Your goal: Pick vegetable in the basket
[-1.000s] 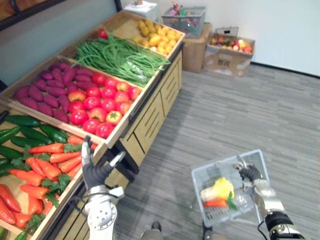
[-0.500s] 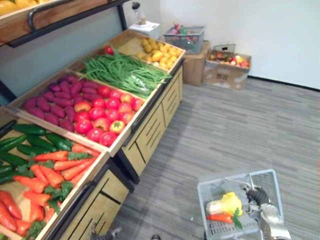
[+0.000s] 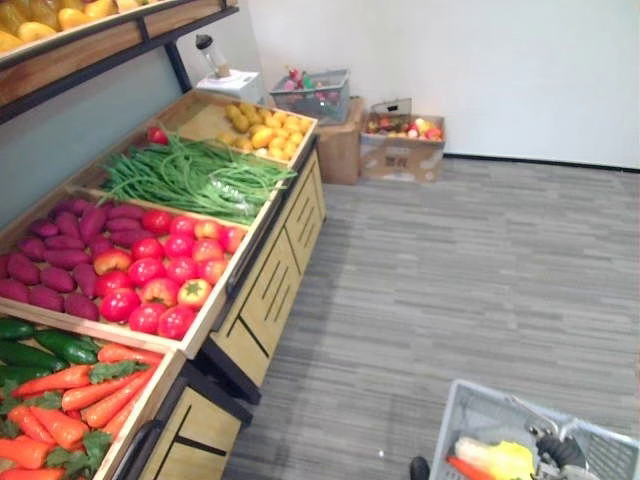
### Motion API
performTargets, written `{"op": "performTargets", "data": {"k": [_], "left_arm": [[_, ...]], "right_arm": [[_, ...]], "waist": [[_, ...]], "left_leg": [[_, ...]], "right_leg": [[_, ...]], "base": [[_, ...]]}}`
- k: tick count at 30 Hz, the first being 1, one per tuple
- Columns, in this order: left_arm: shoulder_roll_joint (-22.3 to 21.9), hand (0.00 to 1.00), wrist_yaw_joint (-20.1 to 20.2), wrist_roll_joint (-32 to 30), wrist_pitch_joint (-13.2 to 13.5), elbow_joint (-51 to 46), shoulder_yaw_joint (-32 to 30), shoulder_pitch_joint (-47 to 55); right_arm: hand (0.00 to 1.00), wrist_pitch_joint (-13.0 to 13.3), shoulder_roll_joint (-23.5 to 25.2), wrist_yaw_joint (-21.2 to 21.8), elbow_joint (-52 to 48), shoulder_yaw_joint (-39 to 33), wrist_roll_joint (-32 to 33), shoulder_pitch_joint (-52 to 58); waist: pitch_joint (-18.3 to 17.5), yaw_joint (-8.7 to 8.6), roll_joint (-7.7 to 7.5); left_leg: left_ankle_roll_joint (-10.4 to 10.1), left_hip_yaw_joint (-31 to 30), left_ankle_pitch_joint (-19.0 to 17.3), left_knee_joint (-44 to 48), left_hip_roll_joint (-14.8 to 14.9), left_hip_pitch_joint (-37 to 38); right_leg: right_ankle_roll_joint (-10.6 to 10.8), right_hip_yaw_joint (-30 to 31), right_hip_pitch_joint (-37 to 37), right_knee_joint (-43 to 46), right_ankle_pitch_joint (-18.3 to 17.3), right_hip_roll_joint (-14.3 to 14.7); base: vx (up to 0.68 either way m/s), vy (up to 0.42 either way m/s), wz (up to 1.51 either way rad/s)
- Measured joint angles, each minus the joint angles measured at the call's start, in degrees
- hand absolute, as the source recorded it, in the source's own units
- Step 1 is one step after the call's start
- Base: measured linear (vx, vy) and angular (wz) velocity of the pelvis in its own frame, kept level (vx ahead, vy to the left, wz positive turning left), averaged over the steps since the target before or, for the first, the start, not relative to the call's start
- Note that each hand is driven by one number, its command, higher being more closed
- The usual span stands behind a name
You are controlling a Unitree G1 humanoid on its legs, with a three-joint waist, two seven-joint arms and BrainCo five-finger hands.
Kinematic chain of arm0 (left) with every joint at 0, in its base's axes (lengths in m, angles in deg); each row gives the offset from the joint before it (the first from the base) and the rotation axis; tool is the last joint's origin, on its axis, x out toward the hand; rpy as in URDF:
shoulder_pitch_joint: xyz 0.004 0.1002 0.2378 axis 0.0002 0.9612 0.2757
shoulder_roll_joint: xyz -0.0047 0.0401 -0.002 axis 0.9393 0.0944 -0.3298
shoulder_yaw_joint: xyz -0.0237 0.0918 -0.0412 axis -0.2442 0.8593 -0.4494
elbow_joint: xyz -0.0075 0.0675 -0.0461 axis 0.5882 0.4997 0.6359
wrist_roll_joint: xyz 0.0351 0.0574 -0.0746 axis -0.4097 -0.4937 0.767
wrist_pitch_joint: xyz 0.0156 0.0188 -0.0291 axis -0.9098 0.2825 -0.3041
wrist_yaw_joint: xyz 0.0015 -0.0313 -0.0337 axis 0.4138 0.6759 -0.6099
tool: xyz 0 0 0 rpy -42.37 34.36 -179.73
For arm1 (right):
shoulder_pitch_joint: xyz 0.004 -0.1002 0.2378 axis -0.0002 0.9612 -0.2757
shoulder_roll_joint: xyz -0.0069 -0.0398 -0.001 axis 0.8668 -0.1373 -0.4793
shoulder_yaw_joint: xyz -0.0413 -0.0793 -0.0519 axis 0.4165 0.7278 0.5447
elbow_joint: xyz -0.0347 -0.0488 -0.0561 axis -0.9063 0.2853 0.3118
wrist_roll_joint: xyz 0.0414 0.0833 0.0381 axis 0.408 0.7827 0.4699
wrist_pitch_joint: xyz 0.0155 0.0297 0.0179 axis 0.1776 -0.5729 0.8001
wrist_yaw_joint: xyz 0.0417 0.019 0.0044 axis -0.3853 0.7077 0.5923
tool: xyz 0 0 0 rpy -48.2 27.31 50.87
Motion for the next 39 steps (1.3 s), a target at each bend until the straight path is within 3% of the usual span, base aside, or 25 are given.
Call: {"op": "performTargets", "data": {"k": [6,27,30,33,35,36,39], "left_arm": [[0.0,0.0,0.1,0.5,0.1,0.1,1.1,-0.8],[0.2,0.0,-0.2,1.1,0.1,2.3,2.7,-2.3],[0.5,0.0,-0.3,1.1,0.1,2.1,3.6,-3.8],[0.8,0.0,-0.9,1.1,0.1,1.1,3.7,-5.0],[0.5,0.0,-1.3,1.1,0.2,0.9,3.7,-5.3],[0.5,0.0,-1.5,1.1,0.2,0.9,3.7,-5.3],[0.6,0.0,-1.9,1.1,0.1,1.0,3.7,-4.6]], "right_arm": [[1.0,-0.1,0.8,-0.9,4.3,-3.9,0.2,0.6],[1.0,0.1,3.0,-2.8,11.2,-7.7,4.9,-1.2],[1.0,0.7,4.8,-3.0,10.3,-8.1,5.7,-1.8],[1.0,1.1,7.5,-3.0,7.2,-7.6,7.0,-2.1],[1.0,1.1,8.1,-3.2,5.9,-7.6,7.0,-2.0],[1.0,1.2,8.1,-3.6,5.4,-7.6,7.0,-1.9],[1.0,1.1,8.2,-4.4,4.7,-6.9,6.9,-2.5]], "waist": [[-0.1,-1.37,0.1],[0.1,-1.44,-0.04],[2.3,-1.51,-0.27],[5.7,-1.55,-1.72],[6.2,-1.49,-1.85],[6.5,-1.31,-1.31],[6.2,-1.1,-0.94]], "left_leg": [[-0.2,0.9,-0.8,0.0,0.2,1.2],[-1.0,4.8,-2.7,0.5,1.3,3.2],[-1.1,7.2,-4.2,3.2,2.7,3.8],[-1.3,9.9,-7.0,7.0,3.5,4.3],[-1.1,12.0,-7.0,6.8,3.4,5.5],[-1.1,14.3,-6.9,6.4,3.6,6.2],[-2.4,17.7,-7.0,5.3,4.4,7.5]], "right_leg": [[-0.3,0.7,0.8,0.0,-0.7,0.3],[-0.4,4.0,0.6,0.7,-0.8,2.3],[-0.5,5.5,-2.7,9.2,-3.8,3.8],[-0.4,6.2,-5.5,16.5,-7.0,4.2],[-1.1,1.0,-6.2,16.5,-8.8,1.8],[-1.2,-5.8,-6.4,16.4,-8.8,-0.8],[-2.3,-16.6,-6.4,15.6,-7.4,-3.7]], "base": [[0.0,-0.004,-0.08],[0.0,-0.012,-0.09],[-0.01,-0.019,-0.43],[-0.11,-0.034,-0.5],[-0.08,0.031,-0.49],[-0.03,0.08,-0.6],[0.06,0.069,-0.73]]}}
